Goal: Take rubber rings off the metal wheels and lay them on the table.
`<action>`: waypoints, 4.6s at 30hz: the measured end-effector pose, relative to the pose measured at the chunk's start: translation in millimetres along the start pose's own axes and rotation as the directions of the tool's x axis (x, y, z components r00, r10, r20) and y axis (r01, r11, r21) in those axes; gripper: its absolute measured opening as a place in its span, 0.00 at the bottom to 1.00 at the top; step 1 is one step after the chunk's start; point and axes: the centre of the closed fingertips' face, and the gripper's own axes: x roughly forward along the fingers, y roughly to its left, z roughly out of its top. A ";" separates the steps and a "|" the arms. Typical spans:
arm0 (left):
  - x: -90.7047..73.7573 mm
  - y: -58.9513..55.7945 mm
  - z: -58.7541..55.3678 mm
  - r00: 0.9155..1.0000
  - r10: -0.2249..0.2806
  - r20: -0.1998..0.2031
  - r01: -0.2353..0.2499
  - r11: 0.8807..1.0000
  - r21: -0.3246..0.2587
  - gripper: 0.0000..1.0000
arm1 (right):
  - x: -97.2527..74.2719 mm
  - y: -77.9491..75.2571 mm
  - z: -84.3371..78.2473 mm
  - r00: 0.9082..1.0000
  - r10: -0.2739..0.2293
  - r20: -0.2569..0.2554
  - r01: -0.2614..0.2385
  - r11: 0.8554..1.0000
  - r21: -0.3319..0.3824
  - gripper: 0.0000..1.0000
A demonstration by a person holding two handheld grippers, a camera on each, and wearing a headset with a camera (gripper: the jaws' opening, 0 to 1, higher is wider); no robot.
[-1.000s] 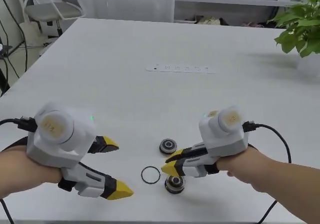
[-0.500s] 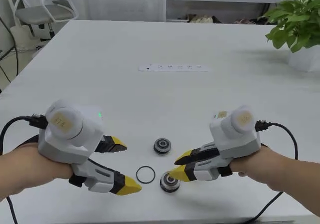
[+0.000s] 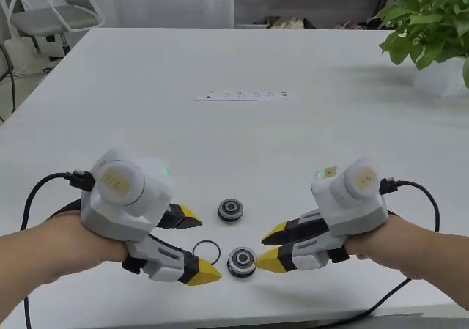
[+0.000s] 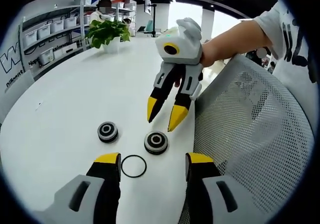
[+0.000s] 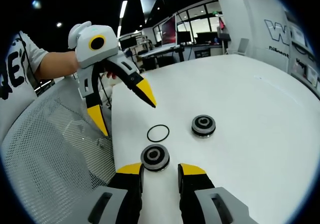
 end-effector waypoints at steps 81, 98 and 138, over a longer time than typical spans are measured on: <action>55.4 -5.6 2.7 0.999 0.033 -0.019 -0.032 0.997 0.074 0.08 | 24.6 9.9 -5.7 0.999 0.020 -0.051 -0.029 0.982 -0.186 0.24; 56.5 -5.3 3.6 0.999 0.051 0.002 -0.051 0.996 0.069 0.08 | 19.2 6.3 -11.9 0.997 -0.012 -0.073 -0.005 0.973 -0.231 0.19; 56.5 -3.7 3.4 0.998 0.070 -0.006 -0.069 0.995 0.067 0.08 | 6.3 -11.4 -6.9 0.999 -0.044 0.009 0.042 0.991 0.126 0.00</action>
